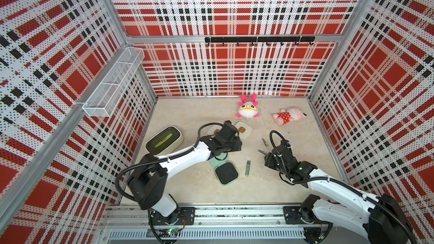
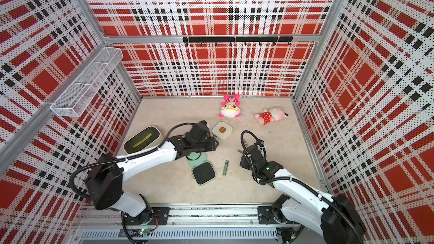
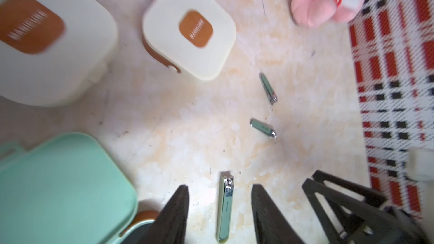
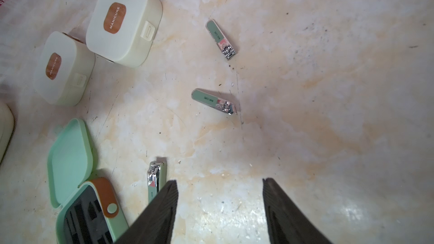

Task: Organize nail clipper sets
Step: Place the nail clipper at the center of the board, then pick up the nail clipper from the center of the board.

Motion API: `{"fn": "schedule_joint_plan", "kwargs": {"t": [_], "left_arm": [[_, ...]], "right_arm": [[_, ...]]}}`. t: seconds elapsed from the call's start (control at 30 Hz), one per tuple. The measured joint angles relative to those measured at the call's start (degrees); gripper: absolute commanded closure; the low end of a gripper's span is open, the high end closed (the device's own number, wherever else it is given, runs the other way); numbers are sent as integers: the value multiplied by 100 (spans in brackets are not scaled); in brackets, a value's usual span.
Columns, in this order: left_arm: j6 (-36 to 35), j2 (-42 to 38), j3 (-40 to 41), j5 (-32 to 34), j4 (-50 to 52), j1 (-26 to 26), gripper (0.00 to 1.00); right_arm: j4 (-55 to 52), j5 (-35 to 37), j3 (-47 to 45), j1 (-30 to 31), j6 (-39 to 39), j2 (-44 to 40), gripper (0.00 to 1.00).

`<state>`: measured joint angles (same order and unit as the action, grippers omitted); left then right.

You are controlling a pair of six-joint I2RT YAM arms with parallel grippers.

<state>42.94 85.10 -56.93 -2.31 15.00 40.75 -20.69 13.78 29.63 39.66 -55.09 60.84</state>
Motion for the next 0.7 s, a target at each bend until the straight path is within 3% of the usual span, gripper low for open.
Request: {"fn": "schedule_joint_plan", "kwargs": {"t": [0.13,0.3,0.5,0.7], "left_arm": [[-85,-748,868,-212,-470,-909,56],[-168,-1436,1845,-494,-922,-1681,48],[-153,-1558,2673,-938,-1456,-2251,45],[-188,-1410,3056,-1187,-1685,-2396,46]], "right_arm": [[-52,24,490,529,-50,765,48],[-306,120,1401,1141,-208,1965,41],[-758,170,2317,1523,-369,3130,42],[-1224,192,2769,1617,-566,3600,46]]}}
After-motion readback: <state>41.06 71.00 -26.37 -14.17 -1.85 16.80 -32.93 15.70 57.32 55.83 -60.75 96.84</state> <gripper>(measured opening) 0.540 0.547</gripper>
